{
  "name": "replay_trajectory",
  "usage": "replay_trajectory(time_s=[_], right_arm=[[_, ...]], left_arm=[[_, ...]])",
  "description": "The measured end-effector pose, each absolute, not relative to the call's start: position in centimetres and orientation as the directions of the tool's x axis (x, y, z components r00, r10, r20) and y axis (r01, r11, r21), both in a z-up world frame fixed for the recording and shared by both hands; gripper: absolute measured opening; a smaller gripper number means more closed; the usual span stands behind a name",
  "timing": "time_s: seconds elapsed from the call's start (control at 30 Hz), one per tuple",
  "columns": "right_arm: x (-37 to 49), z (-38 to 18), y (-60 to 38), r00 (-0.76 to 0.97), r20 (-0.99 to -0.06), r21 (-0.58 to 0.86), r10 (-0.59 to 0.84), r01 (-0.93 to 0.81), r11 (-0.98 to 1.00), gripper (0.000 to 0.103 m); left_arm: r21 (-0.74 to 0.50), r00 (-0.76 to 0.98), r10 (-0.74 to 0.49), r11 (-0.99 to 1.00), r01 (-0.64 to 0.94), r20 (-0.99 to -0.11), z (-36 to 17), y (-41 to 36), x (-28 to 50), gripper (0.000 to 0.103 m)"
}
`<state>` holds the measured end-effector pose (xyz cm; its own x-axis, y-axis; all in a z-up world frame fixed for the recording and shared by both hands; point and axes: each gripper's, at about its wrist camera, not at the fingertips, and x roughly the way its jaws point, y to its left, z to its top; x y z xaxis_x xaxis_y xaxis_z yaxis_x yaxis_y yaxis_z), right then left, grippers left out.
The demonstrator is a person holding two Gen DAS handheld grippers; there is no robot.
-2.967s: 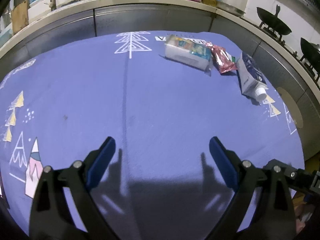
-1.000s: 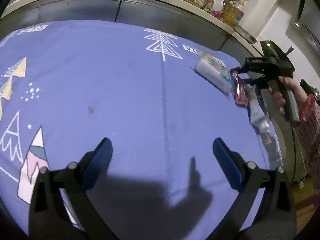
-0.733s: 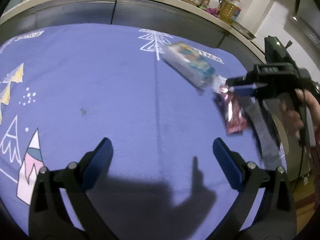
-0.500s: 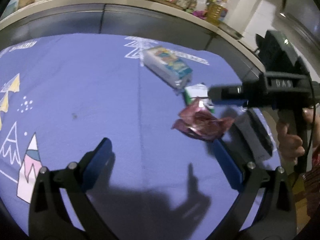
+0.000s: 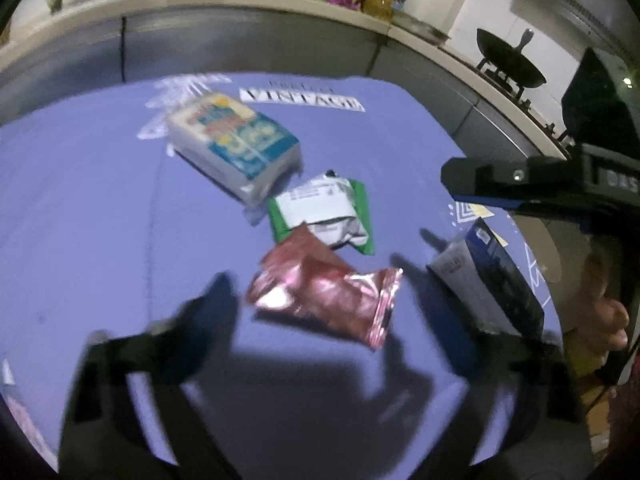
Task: Collect trash
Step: 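Move the right gripper to the pink wrapper and green-white packet, then grasp the pink wrapper and green-white packet with the right gripper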
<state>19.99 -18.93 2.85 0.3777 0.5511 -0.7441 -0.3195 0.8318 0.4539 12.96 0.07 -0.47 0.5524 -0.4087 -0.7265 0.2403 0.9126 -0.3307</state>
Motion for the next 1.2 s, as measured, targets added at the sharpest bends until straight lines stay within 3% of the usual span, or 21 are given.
replay_trajectory(time_s=[0.03,0.07,0.13,0.37,0.73,0.83,0.87,1.0,1.2], right_arm=[[20.3,2.8,-18.9,0.374,-0.746,0.453,0.551,-0.321,0.832,0.050],[20.5,2.7,-18.6,0.369,-0.749,0.451,0.550,-0.324,0.832,0.050],[21.5,2.2,-17.8,0.346,-0.760,0.450,0.550,-0.331,0.830,0.050],[25.2,-0.1,-14.8,0.298,-0.836,0.361,0.461,-0.335,0.870,0.050],[22.5,-1.7,-11.9,0.167,-0.820,0.456,0.547,-0.387,0.802,0.051],[20.3,-1.7,-11.0,0.178,-0.818,0.439,0.547,-0.421,0.793,0.035],[19.8,-1.8,-10.8,0.173,-0.815,0.444,0.553,-0.427,0.788,0.023],[17.7,-1.5,-10.8,0.175,-0.776,0.494,0.607,-0.430,0.756,0.006],[15.6,2.4,-15.9,0.335,-0.680,0.533,0.652,-0.385,0.753,0.003]], left_arm=[[-0.364,0.516,-0.436,0.900,0.239,-0.738,-1.1,0.0,13.6,0.025],[-0.392,0.492,-0.459,0.888,0.238,-0.740,-1.6,0.0,13.9,0.017],[-0.441,0.484,-0.494,0.868,0.228,-0.722,-2.0,0.7,13.9,0.009],[-0.500,0.537,-0.514,0.846,0.187,-0.669,-1.0,5.0,11.3,0.006],[-0.528,0.528,-0.508,0.840,0.128,-0.681,-2.4,7.5,11.2,0.006],[-0.517,0.533,-0.494,0.848,0.118,-0.687,-2.6,7.6,11.3,0.006],[-0.520,0.532,-0.495,0.847,0.116,-0.687,-2.7,7.7,11.3,0.006],[-0.515,0.536,-0.494,0.848,0.123,-0.684,-2.3,8.1,10.7,0.006],[-0.522,0.560,-0.527,0.832,0.188,-0.639,1.0,6.8,9.8,0.006]])
